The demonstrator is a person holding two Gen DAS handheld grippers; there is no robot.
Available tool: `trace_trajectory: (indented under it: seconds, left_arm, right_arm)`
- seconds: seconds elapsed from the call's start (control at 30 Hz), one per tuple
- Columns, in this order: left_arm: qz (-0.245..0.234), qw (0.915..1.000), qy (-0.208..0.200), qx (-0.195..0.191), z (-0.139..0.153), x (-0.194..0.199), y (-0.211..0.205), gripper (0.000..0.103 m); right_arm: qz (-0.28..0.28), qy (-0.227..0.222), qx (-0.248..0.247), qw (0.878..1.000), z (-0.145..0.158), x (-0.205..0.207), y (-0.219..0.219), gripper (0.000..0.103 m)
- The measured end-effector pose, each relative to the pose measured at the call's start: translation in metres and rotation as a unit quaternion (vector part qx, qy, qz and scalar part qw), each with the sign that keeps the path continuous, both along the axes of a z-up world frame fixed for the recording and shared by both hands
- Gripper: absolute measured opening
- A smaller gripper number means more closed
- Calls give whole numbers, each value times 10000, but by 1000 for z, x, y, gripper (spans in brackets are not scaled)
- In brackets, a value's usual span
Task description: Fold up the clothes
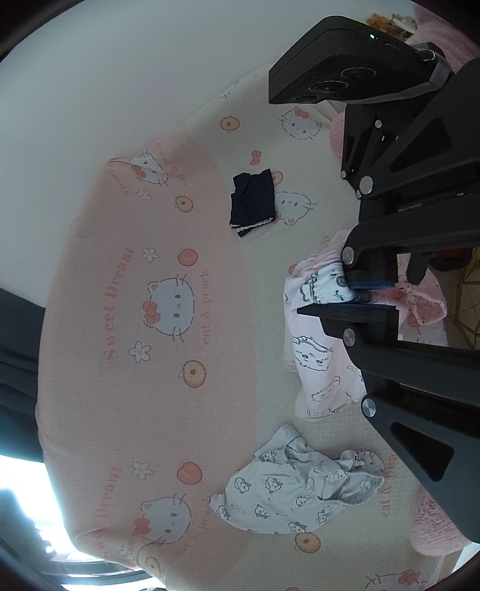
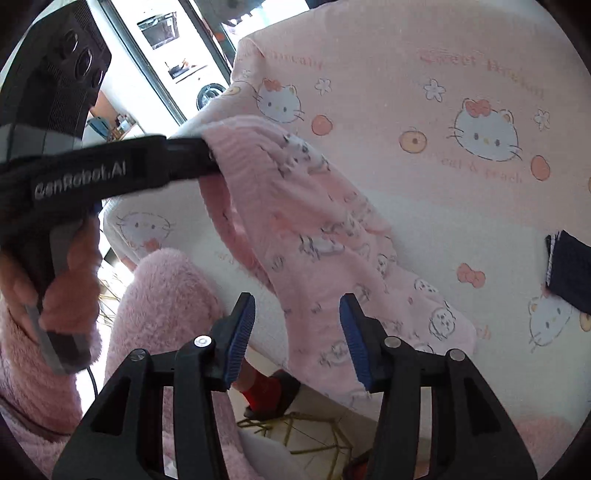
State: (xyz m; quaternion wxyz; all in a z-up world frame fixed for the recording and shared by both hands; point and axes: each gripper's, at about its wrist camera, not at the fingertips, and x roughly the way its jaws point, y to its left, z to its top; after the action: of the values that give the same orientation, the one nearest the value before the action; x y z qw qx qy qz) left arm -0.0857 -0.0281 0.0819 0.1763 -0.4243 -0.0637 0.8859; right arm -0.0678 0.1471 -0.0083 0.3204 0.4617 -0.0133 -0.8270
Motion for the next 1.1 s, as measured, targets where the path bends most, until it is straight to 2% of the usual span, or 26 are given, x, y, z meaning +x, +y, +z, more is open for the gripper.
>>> trace_trajectory:
  seconds: [0.1,0.17,0.23,0.27,0.33,0.47,0.6,0.77,0.87,1.0,1.03,1.1]
  left_arm:
    - [13,10000,-21,37,-1,5,-3,6]
    - [46,10000,-16,24,-2,7,-5,6]
    - [151,9996,30,-228,-6,10,-8,6]
    - [190,9990,65,-396,-8,11,-10,6]
    - [255,9977,25,-634,-16,11,-15,6]
    - [336,9968,-207,-698,-37,5,-20,6]
    - [113,9965,-355,-745,-57,3,-2,8]
    - [-188,9934,-620,-949,-85,2,33,8]
    - [-347,9892,-875,-1120,-107,4,49,9]
    - [-366,9846,-911,-1444,-119,14,46,10]
    - [-319,9848,-802,-1507,-112,17,44,13]
    - [-225,9846,-583,-1632,-99,23,41,25]
  right_arm:
    - [-111,267,104,9995,-4,-14,-14,50]
    - [-171,338,491,9981,-21,-22,-24,43]
    - [-304,494,1056,9927,-41,-28,-36,15]
    - [-484,586,1297,9886,-45,-31,-30,13]
    - [-861,635,1422,9840,-42,-37,-6,12]
    - [-1473,1054,1629,9699,-10,-35,35,12]
    - [-1859,1584,966,9649,52,-16,60,11]
    - [-1856,2198,552,9562,115,18,51,11]
    - [-1832,2315,334,9548,133,28,49,11]
    - [-2063,2422,323,9475,143,31,60,11]
    - [-2139,2382,286,9469,144,31,67,11]
    - [-2262,2221,102,9484,145,30,84,11]
